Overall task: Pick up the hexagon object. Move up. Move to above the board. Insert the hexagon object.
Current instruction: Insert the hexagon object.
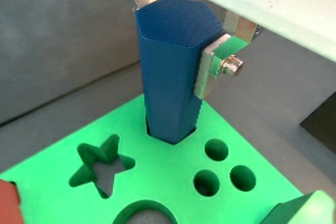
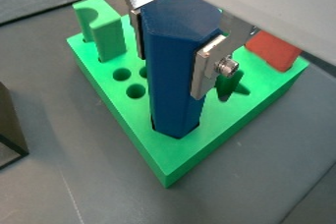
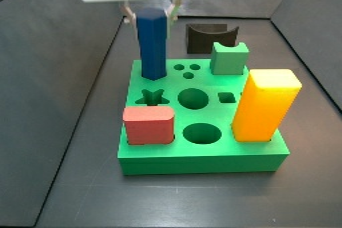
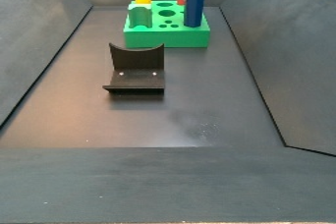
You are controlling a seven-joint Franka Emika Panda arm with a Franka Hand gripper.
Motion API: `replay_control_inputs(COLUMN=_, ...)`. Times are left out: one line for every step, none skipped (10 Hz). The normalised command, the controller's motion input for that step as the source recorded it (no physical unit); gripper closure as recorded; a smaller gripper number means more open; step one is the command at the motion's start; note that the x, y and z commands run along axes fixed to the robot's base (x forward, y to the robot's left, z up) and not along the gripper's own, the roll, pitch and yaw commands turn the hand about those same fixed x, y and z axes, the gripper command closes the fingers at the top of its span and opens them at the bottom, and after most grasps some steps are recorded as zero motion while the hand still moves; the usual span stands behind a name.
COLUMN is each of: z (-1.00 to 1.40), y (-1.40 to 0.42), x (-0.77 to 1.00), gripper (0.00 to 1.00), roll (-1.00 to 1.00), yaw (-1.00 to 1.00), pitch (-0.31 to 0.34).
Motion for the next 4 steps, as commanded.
replay_control_inputs(z=-0.77, y=-0.03, x=0.0, gripper=1.0, roll=0.25, yaw=0.0, pitch=-0.106)
replay_control_inputs(z=0.0, y=0.0, x=0.0, gripper=1.0, roll=-0.01, yaw=0.0, pitch=0.0)
replay_control_inputs(z=0.0, y=0.0, x=0.0, gripper=1.0, roll=0.01, yaw=0.0, pitch=0.04)
replay_control_inputs(z=0.0, y=0.0, x=0.0, gripper=1.0, roll=0.0, yaw=0.0, pitch=0.0)
